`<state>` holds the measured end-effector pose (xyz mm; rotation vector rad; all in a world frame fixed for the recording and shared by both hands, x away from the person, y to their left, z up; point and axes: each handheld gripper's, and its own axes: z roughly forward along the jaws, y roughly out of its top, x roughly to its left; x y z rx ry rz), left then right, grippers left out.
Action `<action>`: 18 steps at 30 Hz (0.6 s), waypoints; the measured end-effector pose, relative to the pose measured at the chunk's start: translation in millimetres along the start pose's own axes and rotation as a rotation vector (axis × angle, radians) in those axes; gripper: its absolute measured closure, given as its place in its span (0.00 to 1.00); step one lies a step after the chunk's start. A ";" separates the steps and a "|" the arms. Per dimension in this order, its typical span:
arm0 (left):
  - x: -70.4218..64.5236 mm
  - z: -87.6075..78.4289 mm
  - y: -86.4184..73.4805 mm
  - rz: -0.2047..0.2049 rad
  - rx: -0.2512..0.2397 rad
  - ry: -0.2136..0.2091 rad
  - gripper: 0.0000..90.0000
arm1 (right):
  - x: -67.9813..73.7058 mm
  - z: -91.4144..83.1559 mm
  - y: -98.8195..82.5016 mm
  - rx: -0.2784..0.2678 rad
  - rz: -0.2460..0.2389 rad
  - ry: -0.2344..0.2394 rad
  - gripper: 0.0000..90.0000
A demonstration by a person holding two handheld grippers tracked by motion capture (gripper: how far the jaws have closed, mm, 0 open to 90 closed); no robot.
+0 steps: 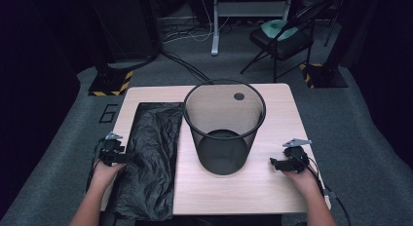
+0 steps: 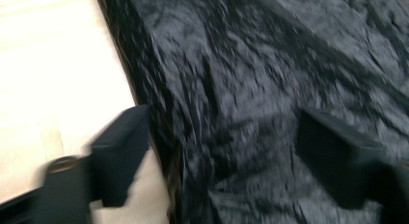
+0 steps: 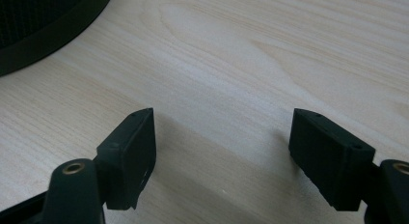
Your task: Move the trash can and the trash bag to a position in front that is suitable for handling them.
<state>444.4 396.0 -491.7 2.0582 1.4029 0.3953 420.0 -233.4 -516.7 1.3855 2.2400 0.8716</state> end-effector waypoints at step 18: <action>-1.6 32.2 9.9 -0.007 0.068 0.078 0.00 | -0.6 0.1 -0.9 -0.008 -0.006 0.005 0.26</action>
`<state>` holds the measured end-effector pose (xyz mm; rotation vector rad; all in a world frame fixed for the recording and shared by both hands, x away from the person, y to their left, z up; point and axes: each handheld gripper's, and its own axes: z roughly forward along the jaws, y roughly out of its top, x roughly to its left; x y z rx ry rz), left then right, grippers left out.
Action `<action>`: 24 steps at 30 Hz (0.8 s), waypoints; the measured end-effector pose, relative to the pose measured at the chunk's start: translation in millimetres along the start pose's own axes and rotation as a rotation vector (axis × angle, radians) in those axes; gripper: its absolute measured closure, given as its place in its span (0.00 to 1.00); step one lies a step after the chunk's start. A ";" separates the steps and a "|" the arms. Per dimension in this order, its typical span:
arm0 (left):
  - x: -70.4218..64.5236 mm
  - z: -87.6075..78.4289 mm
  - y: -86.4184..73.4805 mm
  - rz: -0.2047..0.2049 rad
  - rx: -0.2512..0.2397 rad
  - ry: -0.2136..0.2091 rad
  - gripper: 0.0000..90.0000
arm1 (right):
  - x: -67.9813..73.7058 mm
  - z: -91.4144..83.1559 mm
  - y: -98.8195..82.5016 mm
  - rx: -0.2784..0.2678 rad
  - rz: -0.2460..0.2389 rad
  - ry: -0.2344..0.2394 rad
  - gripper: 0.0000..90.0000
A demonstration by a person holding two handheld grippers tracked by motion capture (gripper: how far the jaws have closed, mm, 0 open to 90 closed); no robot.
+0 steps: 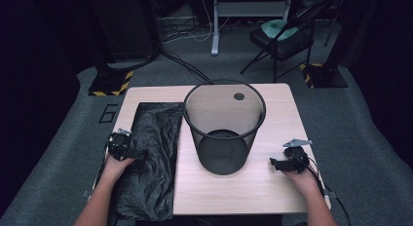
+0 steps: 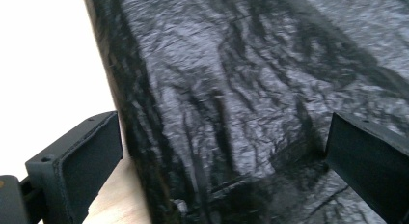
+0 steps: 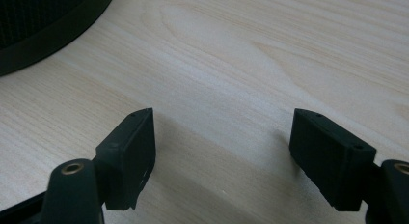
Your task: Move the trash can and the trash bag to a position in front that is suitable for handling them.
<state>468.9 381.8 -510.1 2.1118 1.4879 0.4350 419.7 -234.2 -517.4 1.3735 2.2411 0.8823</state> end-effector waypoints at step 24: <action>-20.6 6.4 -2.1 0.070 0.022 -0.016 0.00 | 0.5 0.6 0.4 0.000 0.003 -0.003 0.25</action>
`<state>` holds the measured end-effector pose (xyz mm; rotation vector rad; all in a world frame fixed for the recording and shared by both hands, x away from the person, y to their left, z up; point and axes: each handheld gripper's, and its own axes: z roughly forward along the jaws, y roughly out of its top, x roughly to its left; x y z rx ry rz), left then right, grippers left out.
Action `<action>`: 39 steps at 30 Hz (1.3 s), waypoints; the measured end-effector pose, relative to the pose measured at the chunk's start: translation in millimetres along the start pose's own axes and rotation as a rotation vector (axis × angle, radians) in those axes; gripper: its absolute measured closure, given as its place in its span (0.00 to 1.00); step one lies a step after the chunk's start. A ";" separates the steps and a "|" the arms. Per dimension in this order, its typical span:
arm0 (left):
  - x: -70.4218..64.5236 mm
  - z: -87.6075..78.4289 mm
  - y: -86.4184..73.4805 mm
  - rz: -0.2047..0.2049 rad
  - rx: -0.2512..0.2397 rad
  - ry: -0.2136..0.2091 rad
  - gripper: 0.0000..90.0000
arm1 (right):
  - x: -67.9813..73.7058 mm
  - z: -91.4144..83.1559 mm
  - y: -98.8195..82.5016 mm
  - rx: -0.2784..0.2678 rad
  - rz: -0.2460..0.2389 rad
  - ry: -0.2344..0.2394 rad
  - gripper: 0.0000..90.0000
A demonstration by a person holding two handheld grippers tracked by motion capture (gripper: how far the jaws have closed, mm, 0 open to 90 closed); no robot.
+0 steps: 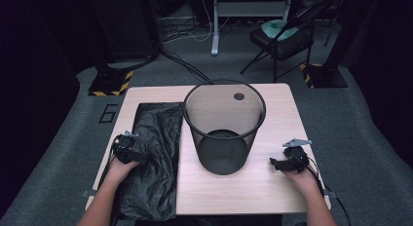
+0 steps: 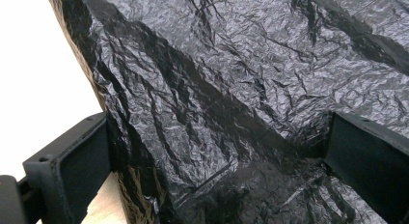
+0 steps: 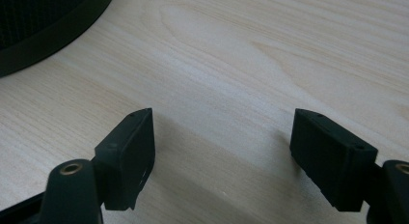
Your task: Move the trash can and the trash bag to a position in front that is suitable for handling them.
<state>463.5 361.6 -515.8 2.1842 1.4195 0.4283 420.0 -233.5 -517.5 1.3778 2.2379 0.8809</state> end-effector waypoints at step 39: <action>-25.2 -5.9 -2.4 0.159 -0.128 -0.135 0.82 | 3.3 -2.9 7.2 0.050 -0.028 0.020 0.43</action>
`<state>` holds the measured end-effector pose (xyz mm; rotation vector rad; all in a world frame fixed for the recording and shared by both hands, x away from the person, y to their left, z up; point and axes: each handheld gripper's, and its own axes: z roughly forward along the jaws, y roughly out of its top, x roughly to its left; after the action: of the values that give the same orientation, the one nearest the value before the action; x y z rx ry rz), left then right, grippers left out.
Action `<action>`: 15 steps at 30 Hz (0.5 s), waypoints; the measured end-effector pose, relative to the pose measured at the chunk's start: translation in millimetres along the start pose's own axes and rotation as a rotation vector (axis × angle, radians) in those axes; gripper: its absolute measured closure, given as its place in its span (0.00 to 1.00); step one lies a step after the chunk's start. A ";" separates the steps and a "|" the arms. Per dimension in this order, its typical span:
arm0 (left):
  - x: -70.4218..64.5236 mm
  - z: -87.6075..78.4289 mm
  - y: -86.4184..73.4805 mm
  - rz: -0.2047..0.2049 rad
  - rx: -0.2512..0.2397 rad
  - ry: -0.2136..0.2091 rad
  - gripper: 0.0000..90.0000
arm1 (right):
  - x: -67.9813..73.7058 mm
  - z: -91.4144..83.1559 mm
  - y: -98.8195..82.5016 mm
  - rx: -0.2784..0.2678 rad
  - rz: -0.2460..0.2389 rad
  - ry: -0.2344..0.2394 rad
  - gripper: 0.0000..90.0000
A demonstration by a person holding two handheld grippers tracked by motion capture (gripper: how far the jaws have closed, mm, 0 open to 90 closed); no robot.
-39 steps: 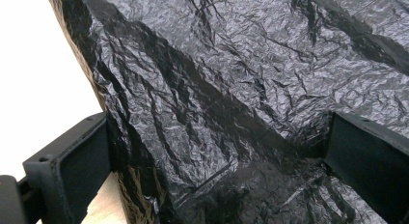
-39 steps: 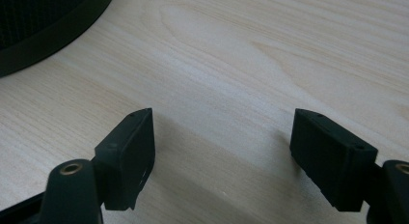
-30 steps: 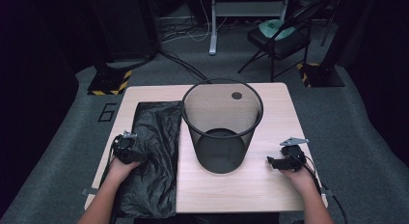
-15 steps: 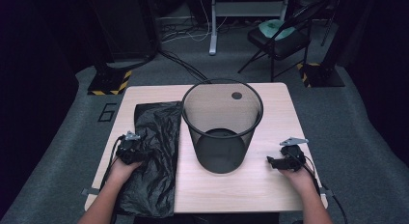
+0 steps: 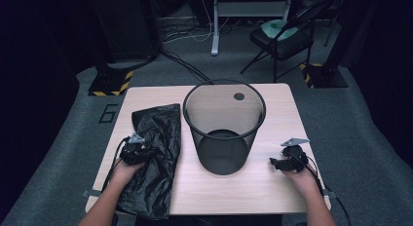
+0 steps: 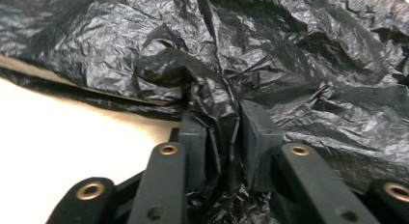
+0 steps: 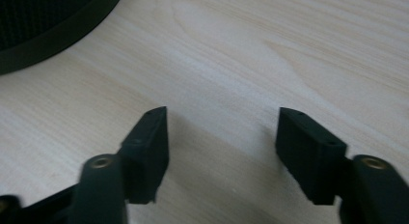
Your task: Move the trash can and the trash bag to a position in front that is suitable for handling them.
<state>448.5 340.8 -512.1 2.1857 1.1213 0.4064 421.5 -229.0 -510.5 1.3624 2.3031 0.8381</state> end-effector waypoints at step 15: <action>2.2 -0.3 0.8 -0.004 0.009 -0.008 0.94 | -0.5 -35.6 34.7 -0.056 0.026 -0.018 0.41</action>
<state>450.1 342.4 -511.3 2.1913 1.1249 0.3912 425.6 -228.0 -461.0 1.3738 2.2356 0.8877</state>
